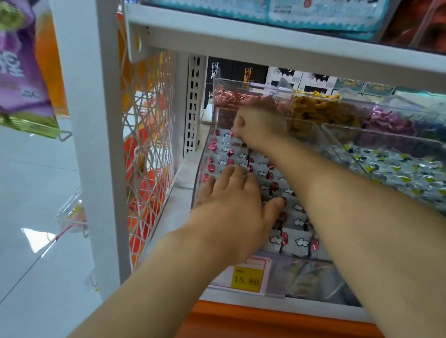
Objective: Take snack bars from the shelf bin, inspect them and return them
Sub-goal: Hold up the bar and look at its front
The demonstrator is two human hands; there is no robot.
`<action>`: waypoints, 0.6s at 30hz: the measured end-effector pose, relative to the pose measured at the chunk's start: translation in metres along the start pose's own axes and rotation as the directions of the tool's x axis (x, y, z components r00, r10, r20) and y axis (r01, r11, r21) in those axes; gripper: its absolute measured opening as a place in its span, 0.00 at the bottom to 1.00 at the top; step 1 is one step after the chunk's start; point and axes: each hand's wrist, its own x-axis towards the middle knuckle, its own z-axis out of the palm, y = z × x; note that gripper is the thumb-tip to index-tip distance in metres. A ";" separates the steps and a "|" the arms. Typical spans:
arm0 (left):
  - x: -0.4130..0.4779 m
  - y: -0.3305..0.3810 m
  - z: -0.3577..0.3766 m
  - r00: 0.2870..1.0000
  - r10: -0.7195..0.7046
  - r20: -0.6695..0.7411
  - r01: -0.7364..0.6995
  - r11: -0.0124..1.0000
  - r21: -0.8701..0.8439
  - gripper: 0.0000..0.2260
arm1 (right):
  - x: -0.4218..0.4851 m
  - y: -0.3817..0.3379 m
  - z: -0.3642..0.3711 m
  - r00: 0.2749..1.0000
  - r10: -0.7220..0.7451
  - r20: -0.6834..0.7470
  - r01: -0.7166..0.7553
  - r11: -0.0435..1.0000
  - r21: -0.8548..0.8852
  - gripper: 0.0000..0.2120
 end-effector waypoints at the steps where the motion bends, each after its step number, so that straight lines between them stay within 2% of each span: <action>1: 0.000 0.000 0.000 1.000 -0.003 -0.008 0.003 1.000 -0.005 0.29 | -0.001 0.001 -0.006 0.999 0.031 -0.026 -0.028 0.996 0.084 0.05; 5: -0.004 0.001 -0.002 0.991 0.011 -0.130 -0.020 0.997 -0.068 0.27 | -0.023 0.007 -0.032 0.981 0.147 -0.123 -0.094 0.928 0.362 0.05; 7: -0.008 0.003 -0.004 0.965 0.026 -0.260 -0.067 0.987 -0.149 0.24 | -0.043 0.009 -0.047 0.945 0.258 -0.203 -0.123 0.853 0.507 0.02; 9: -0.012 0.006 -0.007 0.926 0.010 -0.376 -0.111 0.963 -0.246 0.22 | -0.067 0.012 -0.061 0.901 0.371 -0.224 -0.143 0.743 0.654 0.03; 12: -0.018 0.009 -0.010 0.895 -0.071 -0.440 -0.134 0.899 -0.417 0.21 | -0.112 0.014 -0.080 0.867 0.476 -0.145 -0.151 0.530 0.834 0.03; 15: -0.030 0.012 -0.011 0.912 -0.151 -0.381 -0.107 0.810 -0.577 0.22 | -0.158 0.015 -0.092 0.841 0.541 -0.018 -0.165 0.288 0.943 0.06; 18: -0.039 0.018 -0.016 0.938 -0.183 -0.293 -0.089 0.691 -0.718 0.17 | -0.188 0.014 -0.099 0.830 0.543 0.126 -0.199 0.079 0.977 0.07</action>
